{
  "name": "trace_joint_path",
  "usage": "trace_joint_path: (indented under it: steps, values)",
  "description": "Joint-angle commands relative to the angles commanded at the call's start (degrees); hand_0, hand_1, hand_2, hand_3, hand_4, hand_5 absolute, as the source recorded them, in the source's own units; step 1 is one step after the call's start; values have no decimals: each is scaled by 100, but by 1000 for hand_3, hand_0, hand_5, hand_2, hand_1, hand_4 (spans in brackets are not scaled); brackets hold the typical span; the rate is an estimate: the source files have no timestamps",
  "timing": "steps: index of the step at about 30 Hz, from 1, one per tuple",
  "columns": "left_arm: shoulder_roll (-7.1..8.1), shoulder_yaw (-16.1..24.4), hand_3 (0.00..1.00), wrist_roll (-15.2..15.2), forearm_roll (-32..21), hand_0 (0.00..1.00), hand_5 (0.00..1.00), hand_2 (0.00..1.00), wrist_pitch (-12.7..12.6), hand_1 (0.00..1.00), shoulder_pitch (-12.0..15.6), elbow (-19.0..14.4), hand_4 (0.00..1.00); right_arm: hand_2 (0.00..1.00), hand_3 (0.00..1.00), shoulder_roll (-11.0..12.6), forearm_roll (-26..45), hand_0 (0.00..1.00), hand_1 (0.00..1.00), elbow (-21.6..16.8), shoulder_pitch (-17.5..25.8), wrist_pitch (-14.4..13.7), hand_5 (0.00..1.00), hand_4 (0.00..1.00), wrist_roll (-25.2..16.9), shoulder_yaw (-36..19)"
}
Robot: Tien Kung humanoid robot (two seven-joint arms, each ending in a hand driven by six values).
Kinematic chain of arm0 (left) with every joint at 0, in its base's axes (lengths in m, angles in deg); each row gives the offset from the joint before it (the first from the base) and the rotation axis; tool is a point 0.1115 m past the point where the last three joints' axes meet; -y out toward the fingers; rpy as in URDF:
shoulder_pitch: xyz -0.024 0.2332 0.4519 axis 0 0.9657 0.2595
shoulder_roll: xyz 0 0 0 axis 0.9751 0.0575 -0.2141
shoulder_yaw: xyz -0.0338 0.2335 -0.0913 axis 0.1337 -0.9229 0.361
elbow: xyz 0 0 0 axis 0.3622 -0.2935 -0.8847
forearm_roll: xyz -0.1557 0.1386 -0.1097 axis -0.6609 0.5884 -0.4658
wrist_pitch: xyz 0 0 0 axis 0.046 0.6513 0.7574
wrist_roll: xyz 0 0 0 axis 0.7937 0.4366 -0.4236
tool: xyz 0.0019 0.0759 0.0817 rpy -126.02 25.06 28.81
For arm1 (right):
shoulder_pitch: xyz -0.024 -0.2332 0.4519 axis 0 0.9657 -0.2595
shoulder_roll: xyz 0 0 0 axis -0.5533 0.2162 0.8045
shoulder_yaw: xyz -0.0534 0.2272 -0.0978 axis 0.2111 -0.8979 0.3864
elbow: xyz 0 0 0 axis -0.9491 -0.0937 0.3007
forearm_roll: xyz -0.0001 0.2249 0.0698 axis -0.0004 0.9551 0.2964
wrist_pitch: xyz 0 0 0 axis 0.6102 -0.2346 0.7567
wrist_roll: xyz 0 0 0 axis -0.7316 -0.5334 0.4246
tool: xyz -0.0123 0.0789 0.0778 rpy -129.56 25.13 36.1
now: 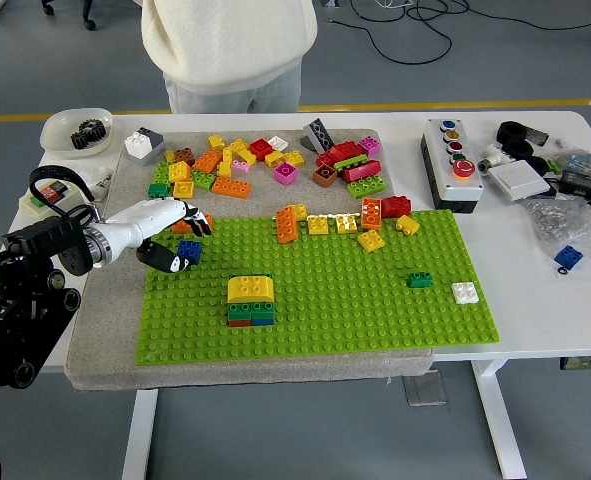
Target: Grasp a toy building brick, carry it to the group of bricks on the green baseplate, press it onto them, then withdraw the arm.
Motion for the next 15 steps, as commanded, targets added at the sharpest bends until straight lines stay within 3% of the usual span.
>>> trace_joint_path:
  steps: [15]
  values:
    - [69, -141, 681, -62, 0, 998, 63, 695, -108, 799, -68, 186, 795, 725, 632, -5, 0, 747, 649, 0, 7, 0, 478, 895, -12, 22]
